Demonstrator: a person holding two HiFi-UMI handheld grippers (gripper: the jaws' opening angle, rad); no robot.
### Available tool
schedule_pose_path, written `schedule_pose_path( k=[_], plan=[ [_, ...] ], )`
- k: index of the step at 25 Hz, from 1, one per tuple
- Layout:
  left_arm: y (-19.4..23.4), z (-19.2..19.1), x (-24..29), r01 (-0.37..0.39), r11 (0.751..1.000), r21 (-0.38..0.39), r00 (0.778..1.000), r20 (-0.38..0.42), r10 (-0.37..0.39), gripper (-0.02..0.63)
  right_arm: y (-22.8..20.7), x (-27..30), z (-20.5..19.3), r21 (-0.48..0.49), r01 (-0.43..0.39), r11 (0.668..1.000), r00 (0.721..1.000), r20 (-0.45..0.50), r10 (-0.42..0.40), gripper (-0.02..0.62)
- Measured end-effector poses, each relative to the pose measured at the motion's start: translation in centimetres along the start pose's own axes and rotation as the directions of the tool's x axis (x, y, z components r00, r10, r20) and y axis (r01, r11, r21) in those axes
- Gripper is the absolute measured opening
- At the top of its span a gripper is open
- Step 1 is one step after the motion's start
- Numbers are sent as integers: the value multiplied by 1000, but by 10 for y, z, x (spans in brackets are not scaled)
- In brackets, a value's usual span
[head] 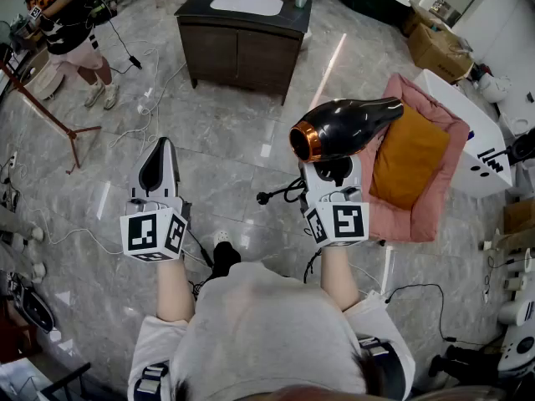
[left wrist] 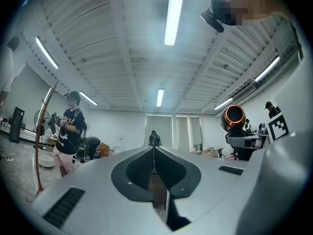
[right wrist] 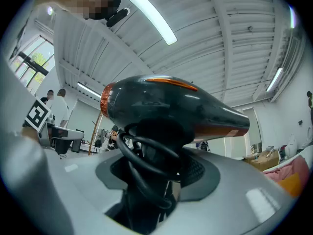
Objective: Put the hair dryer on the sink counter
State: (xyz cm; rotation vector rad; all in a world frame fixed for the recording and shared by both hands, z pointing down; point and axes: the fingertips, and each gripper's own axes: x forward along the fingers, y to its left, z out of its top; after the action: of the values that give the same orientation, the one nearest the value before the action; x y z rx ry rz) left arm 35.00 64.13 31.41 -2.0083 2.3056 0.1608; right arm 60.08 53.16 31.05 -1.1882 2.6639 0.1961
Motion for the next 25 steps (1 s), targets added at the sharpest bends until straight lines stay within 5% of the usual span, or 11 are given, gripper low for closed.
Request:
schedule_pose_path(
  k=[25],
  plan=[
    [85,14,80,22,1000,15,999,33,-23,9,27,108,-16,-6,31,1000,999,7,-31,250]
  ],
)
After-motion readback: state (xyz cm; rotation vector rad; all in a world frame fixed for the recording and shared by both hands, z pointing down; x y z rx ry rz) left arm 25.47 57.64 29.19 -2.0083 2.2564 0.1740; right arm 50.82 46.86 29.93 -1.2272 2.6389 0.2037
